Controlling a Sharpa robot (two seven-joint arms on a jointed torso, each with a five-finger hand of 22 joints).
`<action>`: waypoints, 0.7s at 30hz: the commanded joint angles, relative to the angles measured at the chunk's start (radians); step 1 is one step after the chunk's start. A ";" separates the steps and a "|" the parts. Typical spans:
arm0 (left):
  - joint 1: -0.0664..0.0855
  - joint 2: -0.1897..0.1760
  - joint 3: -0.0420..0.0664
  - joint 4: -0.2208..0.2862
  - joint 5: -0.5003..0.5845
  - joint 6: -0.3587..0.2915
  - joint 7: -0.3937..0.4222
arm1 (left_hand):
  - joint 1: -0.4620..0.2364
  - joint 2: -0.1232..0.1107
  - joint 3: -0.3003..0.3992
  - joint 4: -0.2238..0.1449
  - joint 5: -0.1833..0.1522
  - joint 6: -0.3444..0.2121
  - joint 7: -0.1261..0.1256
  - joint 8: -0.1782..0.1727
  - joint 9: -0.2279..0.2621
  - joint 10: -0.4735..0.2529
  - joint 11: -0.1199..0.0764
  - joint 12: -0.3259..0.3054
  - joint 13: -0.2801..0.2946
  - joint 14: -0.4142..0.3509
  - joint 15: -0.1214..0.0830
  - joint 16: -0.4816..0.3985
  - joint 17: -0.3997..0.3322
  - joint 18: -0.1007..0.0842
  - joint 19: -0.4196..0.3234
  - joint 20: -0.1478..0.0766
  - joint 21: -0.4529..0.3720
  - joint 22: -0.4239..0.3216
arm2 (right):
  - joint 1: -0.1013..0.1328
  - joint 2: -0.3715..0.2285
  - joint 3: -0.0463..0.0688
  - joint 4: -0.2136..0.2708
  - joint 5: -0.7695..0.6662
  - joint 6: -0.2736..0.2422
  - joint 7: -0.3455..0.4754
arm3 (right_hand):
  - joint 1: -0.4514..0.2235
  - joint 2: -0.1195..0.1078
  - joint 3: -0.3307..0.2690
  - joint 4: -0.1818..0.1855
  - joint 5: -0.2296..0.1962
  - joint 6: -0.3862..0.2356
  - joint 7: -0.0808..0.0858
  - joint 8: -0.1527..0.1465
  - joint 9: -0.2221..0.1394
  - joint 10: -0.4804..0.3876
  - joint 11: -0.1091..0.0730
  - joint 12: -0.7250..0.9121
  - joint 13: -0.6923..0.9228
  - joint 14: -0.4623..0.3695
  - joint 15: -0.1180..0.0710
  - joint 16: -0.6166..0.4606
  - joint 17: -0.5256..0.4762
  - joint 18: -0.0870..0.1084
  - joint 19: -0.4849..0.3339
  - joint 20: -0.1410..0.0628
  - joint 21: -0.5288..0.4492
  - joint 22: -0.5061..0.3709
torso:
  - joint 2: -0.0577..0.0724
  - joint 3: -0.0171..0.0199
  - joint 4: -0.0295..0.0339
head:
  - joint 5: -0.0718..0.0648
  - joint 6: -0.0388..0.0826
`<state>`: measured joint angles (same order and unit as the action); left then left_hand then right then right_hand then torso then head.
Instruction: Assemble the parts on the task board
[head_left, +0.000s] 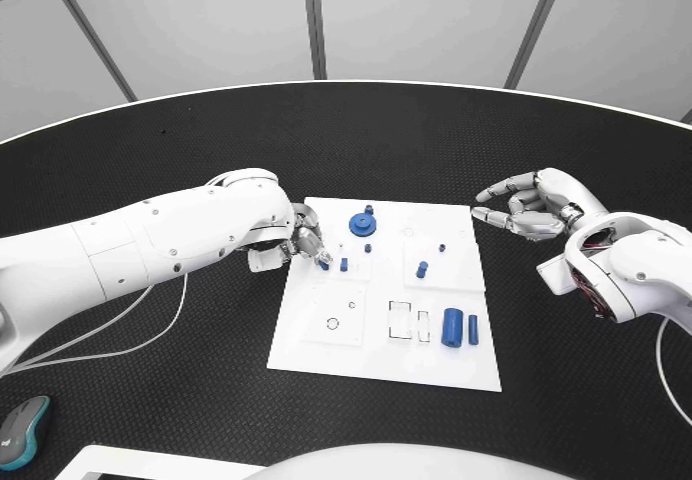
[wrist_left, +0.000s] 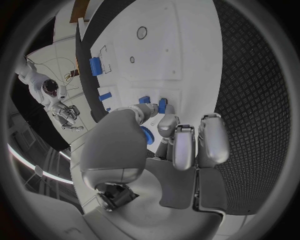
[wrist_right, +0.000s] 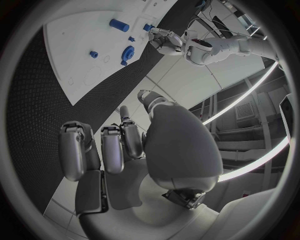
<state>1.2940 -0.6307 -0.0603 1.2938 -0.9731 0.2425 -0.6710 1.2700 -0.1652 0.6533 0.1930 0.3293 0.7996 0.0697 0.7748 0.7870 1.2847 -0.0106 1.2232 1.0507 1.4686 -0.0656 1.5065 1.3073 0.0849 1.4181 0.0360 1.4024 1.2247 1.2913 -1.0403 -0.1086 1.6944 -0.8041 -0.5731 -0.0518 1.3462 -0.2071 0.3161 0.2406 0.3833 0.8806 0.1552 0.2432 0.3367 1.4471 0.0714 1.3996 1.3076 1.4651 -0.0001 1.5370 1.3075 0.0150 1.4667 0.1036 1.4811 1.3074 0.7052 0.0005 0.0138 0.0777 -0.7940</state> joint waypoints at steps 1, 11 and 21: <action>0.000 0.003 0.000 -0.003 0.000 0.000 -0.003 | 0.000 0.009 0.085 -0.077 0.000 0.006 -0.006 0.006 -0.001 0.008 -0.002 0.005 -0.001 0.072 -0.008 -0.001 0.156 -0.014 0.009 -0.002 0.005 0.002 | 0.000 0.000 0.000 0.001 0.000 0.000 0.000 | 0.004 -0.002 -0.002 0.005 0.006 0.009 0.000 0.005 -0.001 0.000 -0.004 0.006 0.107 0.085 -0.008 -0.006 0.178 0.012 0.056 -0.009 -0.006 0.183 | 0.000 -0.0004 0.0000 | -0.002 -0.002; -0.001 0.006 0.000 -0.008 0.000 -0.015 -0.014 | -0.007 0.010 0.090 -0.077 0.000 0.011 -0.008 0.011 0.002 0.014 -0.003 0.011 0.005 0.072 -0.009 -0.001 0.156 -0.016 0.013 -0.002 0.009 0.010 | 0.000 -0.002 0.000 0.003 0.000 -0.001 0.000 | 0.004 -0.002 -0.002 0.005 0.006 0.009 0.000 0.005 -0.001 0.000 -0.004 0.006 0.107 0.085 -0.008 -0.006 0.178 0.012 0.056 -0.009 -0.006 0.183 | -0.001 -0.0007 0.0014 | -0.004 -0.005; -0.001 0.006 0.000 -0.008 -0.008 -0.010 -0.016 | -0.031 0.000 0.132 -0.087 0.004 0.018 -0.017 0.039 0.019 0.031 -0.011 0.027 0.024 0.072 -0.015 -0.001 0.157 -0.018 0.017 -0.007 0.015 0.021 | 0.000 -0.003 0.000 0.003 0.000 -0.001 0.000 | 0.004 -0.003 -0.002 0.006 0.008 0.010 -0.001 0.006 -0.001 0.000 -0.004 0.006 0.107 0.085 -0.008 -0.006 0.178 0.012 0.055 -0.009 -0.008 0.182 | -0.002 -0.0007 -0.0002 | -0.003 -0.007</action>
<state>1.2928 -0.6243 -0.0608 1.2860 -0.9773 0.2313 -0.6868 1.2498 -0.1644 0.6735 0.2087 0.3292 0.8156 0.0609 0.8066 0.8025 1.3099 -0.0217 1.2432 1.0742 1.4686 -0.0731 1.5065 1.3079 0.0850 1.4295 0.0318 1.4106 1.2427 1.2913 -1.0430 -0.1086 1.6974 -0.8041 -0.5740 -0.0518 1.3462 -0.2071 0.3161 0.2405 0.3884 0.8842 0.1516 0.2432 0.3369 1.4471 0.0714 1.3996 1.3074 1.4651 -0.0001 1.5370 1.3079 0.0150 1.4667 0.1036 1.4752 1.3074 0.7040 -0.0001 0.0145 0.0743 -0.8000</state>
